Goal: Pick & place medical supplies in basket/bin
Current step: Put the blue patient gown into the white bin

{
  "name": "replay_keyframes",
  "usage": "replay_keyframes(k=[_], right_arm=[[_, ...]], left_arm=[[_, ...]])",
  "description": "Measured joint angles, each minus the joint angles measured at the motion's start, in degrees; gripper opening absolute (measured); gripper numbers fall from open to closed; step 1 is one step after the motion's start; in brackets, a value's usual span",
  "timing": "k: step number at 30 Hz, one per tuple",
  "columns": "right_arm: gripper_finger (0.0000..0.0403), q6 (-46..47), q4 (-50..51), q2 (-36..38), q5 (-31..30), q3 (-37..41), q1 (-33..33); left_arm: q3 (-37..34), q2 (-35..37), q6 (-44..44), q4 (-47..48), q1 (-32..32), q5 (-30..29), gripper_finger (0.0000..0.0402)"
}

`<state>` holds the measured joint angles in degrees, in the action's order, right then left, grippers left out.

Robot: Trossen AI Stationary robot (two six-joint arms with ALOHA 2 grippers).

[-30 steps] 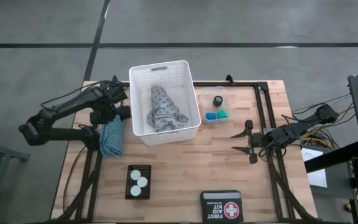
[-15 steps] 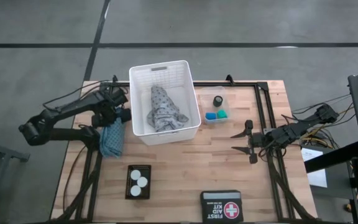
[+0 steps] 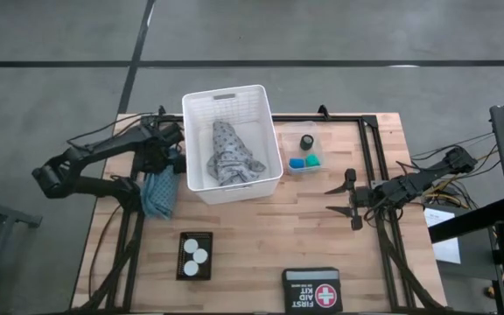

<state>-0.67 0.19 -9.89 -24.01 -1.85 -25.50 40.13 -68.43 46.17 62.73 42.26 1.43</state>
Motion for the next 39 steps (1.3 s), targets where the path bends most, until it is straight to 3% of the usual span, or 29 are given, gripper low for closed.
replay_keyframes(k=[7, 20, 26, 39], right_arm=[[0.0206, 0.00, -0.02, 0.00, 0.00, 0.00, 0.02], [0.0206, 0.00, -0.01, -0.01, 0.00, 0.00, 0.01], [0.0206, 0.00, 0.00, -0.02, 0.00, 0.00, 0.00], [0.0206, 0.00, 0.00, -0.02, 0.00, 0.00, 0.00]], left_arm=[[-0.19, -1.75, -1.40, -0.39, 0.00, -0.46, 0.0338], [0.18, -11.30, -2.92, -4.97, -0.04, -0.52, 0.0337], [0.07, -11.20, -4.76, -5.20, -0.04, -0.93, 0.0337], [-0.60, -1.48, -21.68, -5.98, -0.16, 0.76, 0.0337]])
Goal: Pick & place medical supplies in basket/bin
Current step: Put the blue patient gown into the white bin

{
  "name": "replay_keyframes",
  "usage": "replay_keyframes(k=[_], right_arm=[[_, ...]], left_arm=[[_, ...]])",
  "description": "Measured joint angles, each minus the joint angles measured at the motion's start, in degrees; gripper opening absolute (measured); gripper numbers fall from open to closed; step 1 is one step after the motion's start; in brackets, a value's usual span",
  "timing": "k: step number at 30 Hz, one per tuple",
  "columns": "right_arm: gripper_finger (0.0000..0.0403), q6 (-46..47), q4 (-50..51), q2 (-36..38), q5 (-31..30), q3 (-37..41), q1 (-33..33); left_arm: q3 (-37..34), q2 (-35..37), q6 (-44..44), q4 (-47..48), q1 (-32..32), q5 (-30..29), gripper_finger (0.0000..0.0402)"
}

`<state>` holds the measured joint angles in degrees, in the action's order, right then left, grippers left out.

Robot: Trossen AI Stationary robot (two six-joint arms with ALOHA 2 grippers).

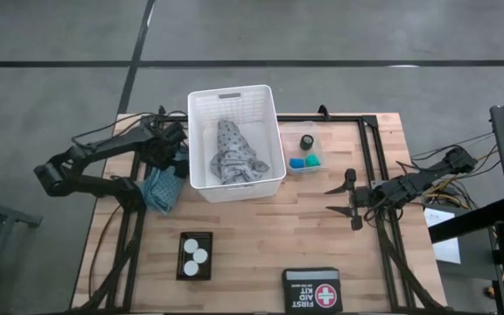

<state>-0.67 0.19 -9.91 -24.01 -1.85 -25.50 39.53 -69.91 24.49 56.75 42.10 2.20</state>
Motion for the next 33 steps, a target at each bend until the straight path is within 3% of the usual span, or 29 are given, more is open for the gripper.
replay_keyframes(k=[10, 20, 33], right_arm=[[0.0206, 0.01, 0.00, 0.00, 0.00, 0.00, 0.01], [0.0206, 0.02, -0.01, 0.00, 0.00, 0.00, 0.02], [0.0206, 0.01, 0.00, 0.00, 0.00, 0.00, 0.00]], left_arm=[[-2.28, -1.49, -5.27, -2.22, -0.01, -0.38, 0.0337], [-5.38, -3.04, 0.02, -5.17, -0.01, -0.40, 0.0337], [-6.07, -6.39, -0.09, -6.31, -0.01, -1.18, 0.0323]])
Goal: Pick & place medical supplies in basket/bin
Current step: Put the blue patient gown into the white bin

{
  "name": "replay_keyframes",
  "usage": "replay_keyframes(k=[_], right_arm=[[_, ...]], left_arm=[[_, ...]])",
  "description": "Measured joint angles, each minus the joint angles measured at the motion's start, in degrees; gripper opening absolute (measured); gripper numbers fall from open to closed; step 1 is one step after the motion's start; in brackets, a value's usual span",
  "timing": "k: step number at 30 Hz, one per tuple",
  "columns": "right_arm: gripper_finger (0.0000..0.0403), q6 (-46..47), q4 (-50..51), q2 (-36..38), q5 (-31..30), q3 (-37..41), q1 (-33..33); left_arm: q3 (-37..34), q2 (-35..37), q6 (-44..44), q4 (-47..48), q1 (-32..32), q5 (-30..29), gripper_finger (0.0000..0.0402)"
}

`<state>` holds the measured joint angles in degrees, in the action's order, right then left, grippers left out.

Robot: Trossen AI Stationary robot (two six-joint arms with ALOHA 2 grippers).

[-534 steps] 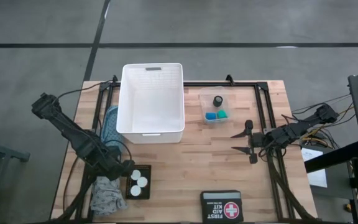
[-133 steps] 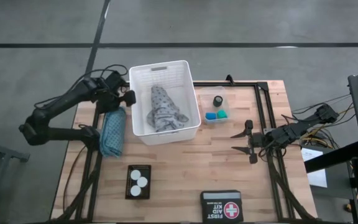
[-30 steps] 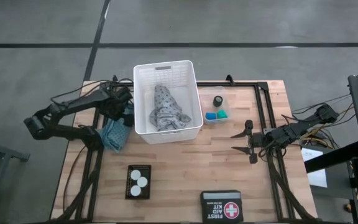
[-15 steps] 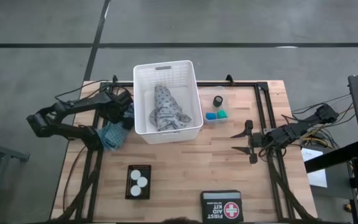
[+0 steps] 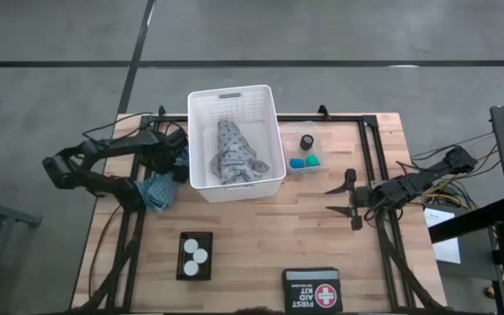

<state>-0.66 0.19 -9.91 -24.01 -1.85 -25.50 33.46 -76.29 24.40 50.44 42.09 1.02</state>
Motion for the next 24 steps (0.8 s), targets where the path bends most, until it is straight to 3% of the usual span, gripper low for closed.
replay_keyframes(k=[5, 16, 24], right_arm=[[0.0206, -0.01, -0.01, 0.00, -0.01, 0.00, 0.02], [0.0206, 0.00, 0.00, 0.00, 0.00, 0.00, 0.00], [0.0206, 0.01, 0.00, 0.00, 0.00, 0.00, 0.00]], left_arm=[[-0.05, 0.00, -0.30, 0.03, 0.00, -0.80, 0.0281], [-0.01, 0.07, 1.58, -0.19, 0.00, -0.96, 0.0145], [1.06, 0.17, 2.89, -2.02, -0.04, 0.74, 0.0129]])
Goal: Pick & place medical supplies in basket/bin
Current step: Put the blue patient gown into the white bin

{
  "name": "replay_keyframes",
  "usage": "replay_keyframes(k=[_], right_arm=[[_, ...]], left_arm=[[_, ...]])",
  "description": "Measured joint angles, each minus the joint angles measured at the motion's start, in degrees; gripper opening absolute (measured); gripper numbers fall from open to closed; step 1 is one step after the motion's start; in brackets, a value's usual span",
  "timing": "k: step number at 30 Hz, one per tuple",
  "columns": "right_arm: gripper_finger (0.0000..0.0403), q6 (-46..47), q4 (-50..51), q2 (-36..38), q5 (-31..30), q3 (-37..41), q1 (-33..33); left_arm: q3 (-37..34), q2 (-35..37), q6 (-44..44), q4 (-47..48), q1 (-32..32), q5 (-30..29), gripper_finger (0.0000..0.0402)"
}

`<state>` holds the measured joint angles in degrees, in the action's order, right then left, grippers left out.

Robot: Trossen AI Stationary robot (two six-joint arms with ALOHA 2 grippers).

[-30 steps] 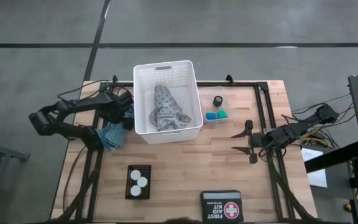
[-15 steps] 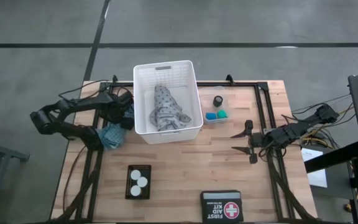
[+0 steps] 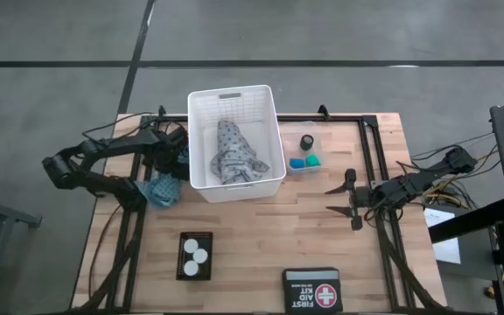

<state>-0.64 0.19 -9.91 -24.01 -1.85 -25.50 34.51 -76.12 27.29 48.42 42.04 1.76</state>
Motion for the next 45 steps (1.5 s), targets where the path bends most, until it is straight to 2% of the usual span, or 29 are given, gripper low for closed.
replay_keyframes(k=[12, 19, 31, 40, 45], right_arm=[[0.0206, -0.02, -0.02, 0.00, -0.02, 0.00, 0.02], [0.0206, -0.02, 0.00, 0.02, 0.00, 0.00, 0.00], [0.0206, -0.01, 0.00, 0.00, 0.00, 0.00, 0.00], [0.0206, -0.01, -0.01, 0.00, 0.00, 0.00, 0.00], [0.0206, 0.00, -0.02, 0.00, -0.02, 0.00, 0.02]], left_arm=[[7.18, 0.01, 4.97, 8.32, 0.00, 0.04, 0.0122], [15.08, 0.07, 10.95, 19.82, 0.00, -0.24, 0.0126], [26.40, 0.23, 12.22, 31.23, 0.00, -0.79, 0.0127], [37.89, 0.27, 13.33, 41.47, 0.02, -2.98, 0.0128], [44.41, 1.85, 13.59, 41.63, 0.02, -5.48, 0.0128]])
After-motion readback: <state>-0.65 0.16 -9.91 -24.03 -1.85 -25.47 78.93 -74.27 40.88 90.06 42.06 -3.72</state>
